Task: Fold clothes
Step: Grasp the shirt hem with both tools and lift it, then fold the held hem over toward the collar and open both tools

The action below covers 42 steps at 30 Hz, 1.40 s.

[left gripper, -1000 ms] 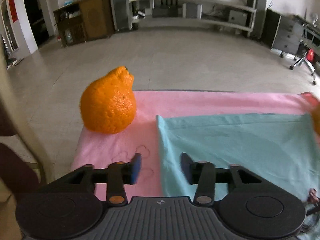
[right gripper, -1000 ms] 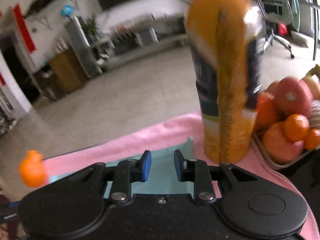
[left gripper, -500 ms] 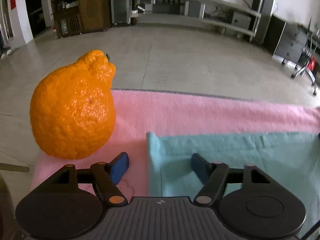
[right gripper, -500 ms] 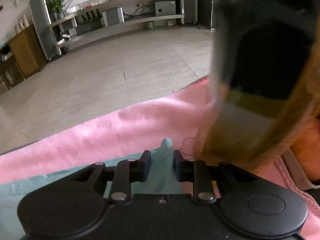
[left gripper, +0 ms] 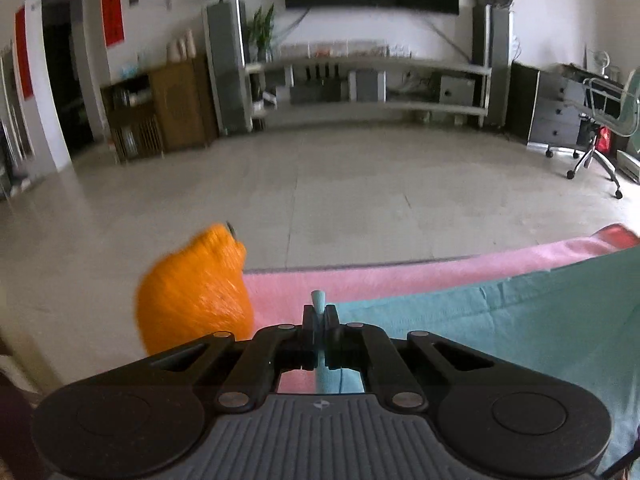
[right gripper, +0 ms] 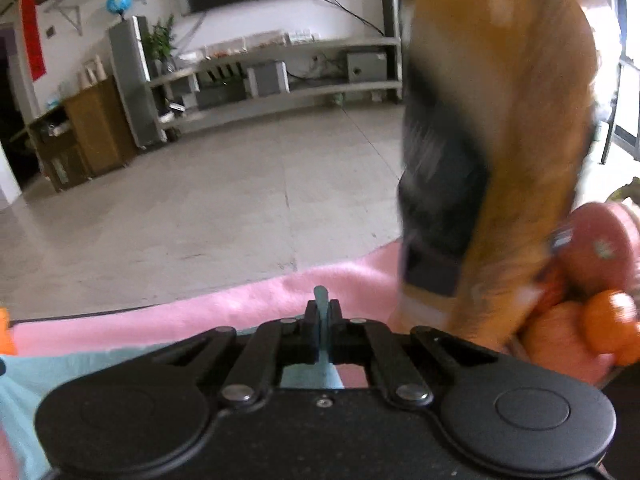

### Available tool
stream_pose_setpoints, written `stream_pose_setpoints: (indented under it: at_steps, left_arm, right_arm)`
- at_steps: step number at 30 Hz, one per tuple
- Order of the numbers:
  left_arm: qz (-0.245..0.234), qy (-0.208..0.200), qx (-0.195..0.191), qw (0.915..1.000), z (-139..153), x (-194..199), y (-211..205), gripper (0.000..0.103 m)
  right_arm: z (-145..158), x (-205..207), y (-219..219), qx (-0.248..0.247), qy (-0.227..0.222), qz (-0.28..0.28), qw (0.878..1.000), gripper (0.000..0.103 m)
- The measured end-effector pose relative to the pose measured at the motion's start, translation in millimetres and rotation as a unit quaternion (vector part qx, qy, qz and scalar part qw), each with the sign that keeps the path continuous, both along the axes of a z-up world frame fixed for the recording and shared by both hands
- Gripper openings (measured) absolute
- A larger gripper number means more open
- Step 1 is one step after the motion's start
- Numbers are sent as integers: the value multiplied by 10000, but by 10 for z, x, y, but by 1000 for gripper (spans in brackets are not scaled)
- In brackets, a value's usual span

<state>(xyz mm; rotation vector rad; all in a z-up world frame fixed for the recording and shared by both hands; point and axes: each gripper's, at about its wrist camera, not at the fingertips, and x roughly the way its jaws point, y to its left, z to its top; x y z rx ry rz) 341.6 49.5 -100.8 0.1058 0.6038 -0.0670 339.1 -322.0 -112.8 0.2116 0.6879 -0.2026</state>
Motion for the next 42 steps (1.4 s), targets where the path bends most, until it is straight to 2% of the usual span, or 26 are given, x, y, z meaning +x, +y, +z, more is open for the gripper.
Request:
stream_pose_setpoints:
  at_steps: [3, 6, 9, 10, 13, 17, 18, 20, 23, 25, 28, 31, 33, 35, 36, 37, 39, 41, 42]
  left_arm:
    - [35, -171, -51, 9998, 310, -398, -4, 2]
    - [66, -130, -171, 9997, 512, -806, 46, 2]
    - [-11, 31, -270, 9996, 558, -1309, 171, 2]
    - [-10, 175, -368, 9992, 488, -1474, 226, 2]
    - [48, 692, -622, 9956, 165, -1947, 357, 2]
    - [296, 1555, -635, 9853, -488, -2370, 340, 2]
    - [333, 1595, -534, 9852, -528, -2390, 305, 2]
    - [398, 1624, -313, 9854, -575, -2417, 230, 2]
    - [413, 1223, -398, 9908, -452, -2564, 274, 2]
    - [485, 979, -655, 9918, -391, -2723, 343, 2]
    - [489, 833, -809, 9920, -345, -2876, 397, 2]
    - [467, 1178, -565, 9903, -495, -2928, 278, 2]
    - [343, 1576, -248, 9866, -660, -2912, 148, 2]
    - [218, 1742, 61, 9844, -730, -2958, 38, 3]
    - [224, 1733, 164, 9845, -722, -3002, 20, 9]
    - [240, 1713, 260, 9846, -709, -3048, 7, 19]
    - [339, 1458, 26, 9887, -587, -3182, 100, 29]
    - [416, 1062, -349, 9929, -449, -3312, 238, 25]
    - [331, 876, -494, 9944, -394, -3316, 260, 24]
  right_arm:
    - [316, -373, -12, -8, -132, 83, 9999, 3]
    - [597, -820, -22, -10, -216, 153, 9996, 3]
    - [776, -1321, -66, 148, -196, 193, 9995, 3]
    - [810, -1514, -95, 223, -169, 203, 9994, 3]
    - [675, -1935, -148, 463, 74, 215, 9987, 3]
    - [103, -2420, -210, 941, 836, 73, 9920, 3]
    - [-79, -2496, -220, 1031, 1045, 21, 9892, 3]
    - [-343, -2561, -245, 1276, 1405, -100, 9818, 3]
    - [-290, -2623, -255, 1266, 1244, -118, 9840, 3]
    - [-207, -2714, -253, 1230, 1010, -63, 9872, 3]
    - [-194, -2916, -282, 1464, 884, -182, 9851, 3]
    - [-264, -3007, -296, 1392, 1009, -238, 9848, 3]
    - [-322, -3013, -291, 1217, 1213, -248, 9848, 3]
    - [-379, -3019, -285, 1042, 1417, -258, 9841, 4]
    - [-379, -3044, -292, 1008, 1426, -312, 9841, 4]
    - [-373, -3073, -302, 983, 1419, -375, 9843, 5]
    - [-361, -3131, -320, 933, 1405, -501, 9844, 10]
    - [-240, -3289, -388, 1051, 997, -701, 9870, 26]
    - [-200, -3343, -416, 1211, 803, -675, 9871, 26]
